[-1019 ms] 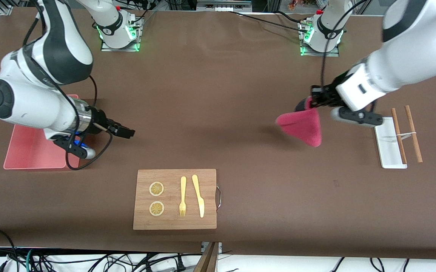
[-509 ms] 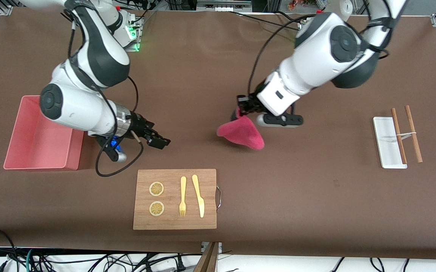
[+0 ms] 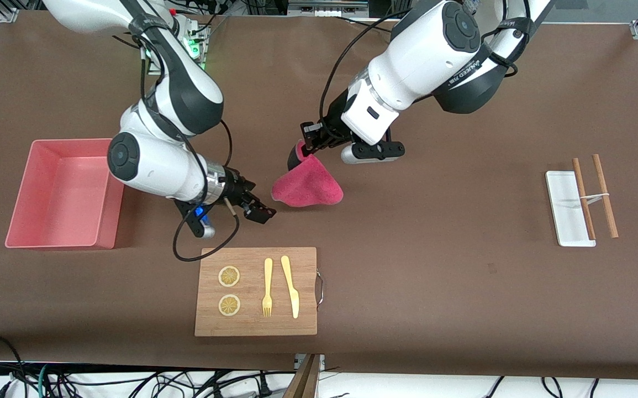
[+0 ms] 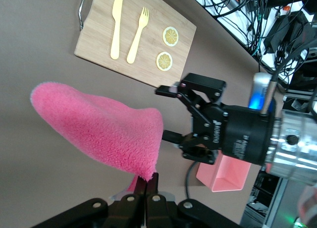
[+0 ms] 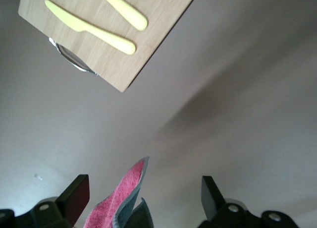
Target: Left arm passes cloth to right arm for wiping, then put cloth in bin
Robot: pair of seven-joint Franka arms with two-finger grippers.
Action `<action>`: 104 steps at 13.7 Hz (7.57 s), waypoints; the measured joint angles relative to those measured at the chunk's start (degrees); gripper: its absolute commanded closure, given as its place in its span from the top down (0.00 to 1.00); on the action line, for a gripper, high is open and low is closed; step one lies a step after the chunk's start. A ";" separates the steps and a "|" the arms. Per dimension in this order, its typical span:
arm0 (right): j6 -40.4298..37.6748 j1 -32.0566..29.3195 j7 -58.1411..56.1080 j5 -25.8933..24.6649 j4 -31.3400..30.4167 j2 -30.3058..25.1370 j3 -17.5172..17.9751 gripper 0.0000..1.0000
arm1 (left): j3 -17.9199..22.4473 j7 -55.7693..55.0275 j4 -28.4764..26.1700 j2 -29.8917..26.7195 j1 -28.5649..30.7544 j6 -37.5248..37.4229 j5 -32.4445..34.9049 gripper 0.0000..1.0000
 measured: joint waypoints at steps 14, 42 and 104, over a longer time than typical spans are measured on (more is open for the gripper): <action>2.43 0.96 2.90 2.25 -0.16 1.88 2.90 0.00 | 0.18 -1.00 0.43 0.00 -0.13 0.12 -0.15 0.99; -16.48 -1.20 -42.86 -9.82 -14.56 2.22 -19.56 0.00 | 1.98 45.99 1.19 -6.82 30.09 -42.00 19.06 1.00; -39.55 -1.21 -62.78 -14.46 0.08 -8.88 -27.80 0.00 | 40.49 63.09 -11.41 -24.61 1.46 -38.15 14.50 1.00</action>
